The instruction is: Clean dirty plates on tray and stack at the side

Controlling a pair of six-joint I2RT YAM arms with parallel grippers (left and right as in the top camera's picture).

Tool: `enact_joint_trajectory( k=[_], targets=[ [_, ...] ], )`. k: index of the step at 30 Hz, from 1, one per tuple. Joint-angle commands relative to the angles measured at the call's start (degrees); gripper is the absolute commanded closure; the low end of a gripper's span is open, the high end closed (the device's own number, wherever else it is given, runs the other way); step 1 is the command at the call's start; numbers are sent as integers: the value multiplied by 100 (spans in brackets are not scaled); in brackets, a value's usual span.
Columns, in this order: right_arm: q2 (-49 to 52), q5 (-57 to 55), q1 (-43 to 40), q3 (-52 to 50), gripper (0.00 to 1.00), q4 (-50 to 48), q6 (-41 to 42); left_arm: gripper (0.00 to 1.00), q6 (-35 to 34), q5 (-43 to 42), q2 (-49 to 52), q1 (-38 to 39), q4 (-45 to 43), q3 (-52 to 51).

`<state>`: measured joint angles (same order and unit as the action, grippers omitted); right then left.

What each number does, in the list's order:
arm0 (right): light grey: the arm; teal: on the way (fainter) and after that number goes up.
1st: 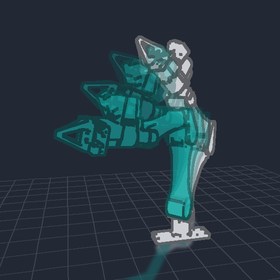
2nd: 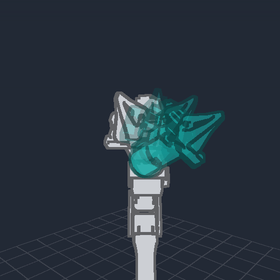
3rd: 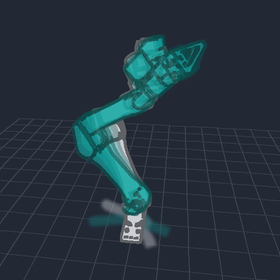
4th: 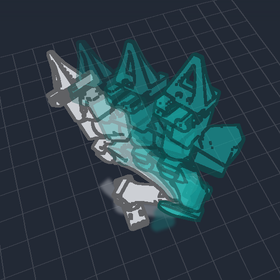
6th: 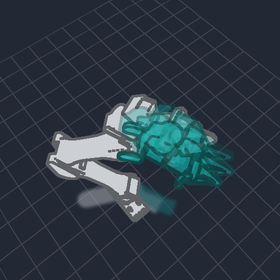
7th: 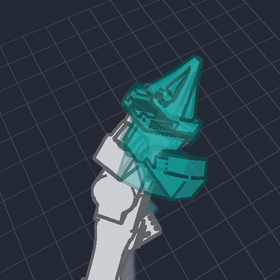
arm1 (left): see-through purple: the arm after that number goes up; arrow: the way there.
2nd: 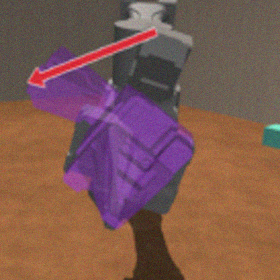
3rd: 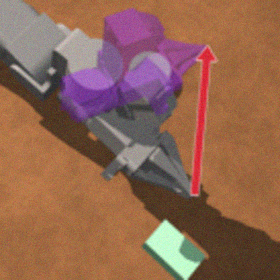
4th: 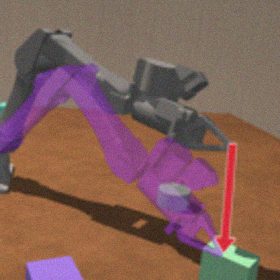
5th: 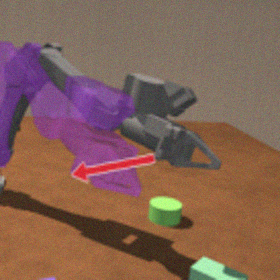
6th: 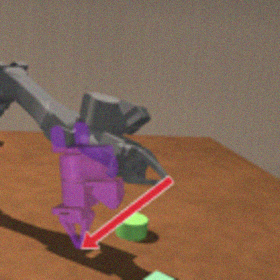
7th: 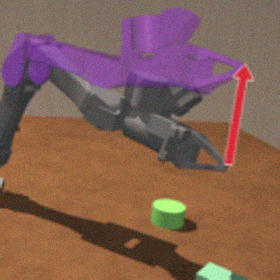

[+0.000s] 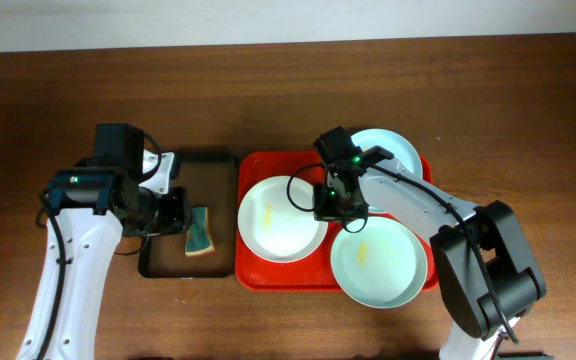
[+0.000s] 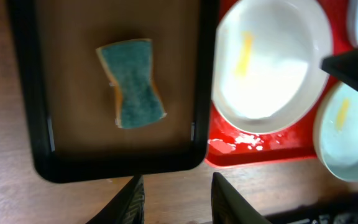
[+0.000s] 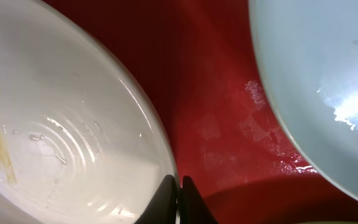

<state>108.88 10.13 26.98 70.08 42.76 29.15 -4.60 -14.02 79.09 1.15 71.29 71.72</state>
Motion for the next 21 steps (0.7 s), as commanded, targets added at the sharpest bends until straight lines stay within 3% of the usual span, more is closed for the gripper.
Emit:
enact_joint_trajectory(
  k=[1, 8, 12, 21],
  targets=[
    [59, 44, 39, -72, 96, -20, 42, 67, -507, 595, 203, 20, -15, -61],
    [59, 57, 39, -72, 96, -59, 138, 69, -546, 752, 1091, 411, -527, -61],
    [59, 55, 39, -72, 96, -59, 136, 76, -632, 791, 1626, 411, -793, -61],
    [59, 57, 39, -72, 96, -55, 138, 72, -636, 793, 2422, 411, -901, -61]
  ],
)
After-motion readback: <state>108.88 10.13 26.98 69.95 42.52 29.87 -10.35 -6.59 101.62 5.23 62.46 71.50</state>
